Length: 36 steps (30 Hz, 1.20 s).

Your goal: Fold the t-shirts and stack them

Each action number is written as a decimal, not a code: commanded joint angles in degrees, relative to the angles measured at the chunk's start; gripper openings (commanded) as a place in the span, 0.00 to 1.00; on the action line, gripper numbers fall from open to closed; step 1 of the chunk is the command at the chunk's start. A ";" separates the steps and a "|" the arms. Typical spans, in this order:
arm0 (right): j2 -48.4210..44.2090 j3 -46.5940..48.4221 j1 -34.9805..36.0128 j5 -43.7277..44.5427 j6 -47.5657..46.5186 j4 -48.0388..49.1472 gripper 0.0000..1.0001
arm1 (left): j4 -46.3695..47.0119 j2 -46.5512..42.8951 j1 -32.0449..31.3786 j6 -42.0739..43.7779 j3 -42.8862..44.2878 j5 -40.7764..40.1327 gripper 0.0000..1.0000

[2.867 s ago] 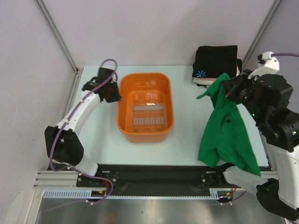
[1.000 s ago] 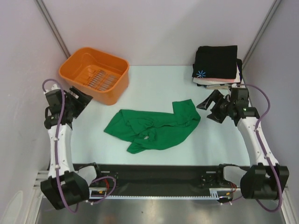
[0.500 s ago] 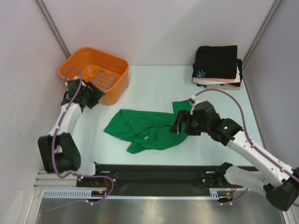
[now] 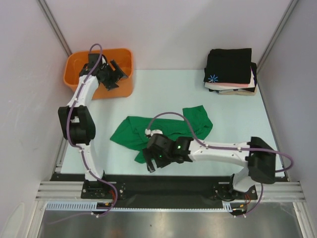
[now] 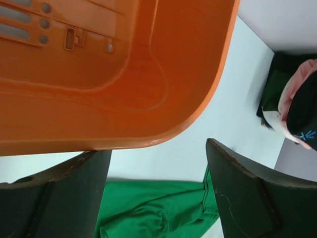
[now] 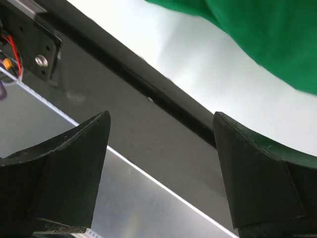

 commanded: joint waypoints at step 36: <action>22.44 16.17 -1.26 24.11 1.48 -4.26 0.00 | 2.38 -60.19 8.66 4.75 -66.43 -9.02 0.92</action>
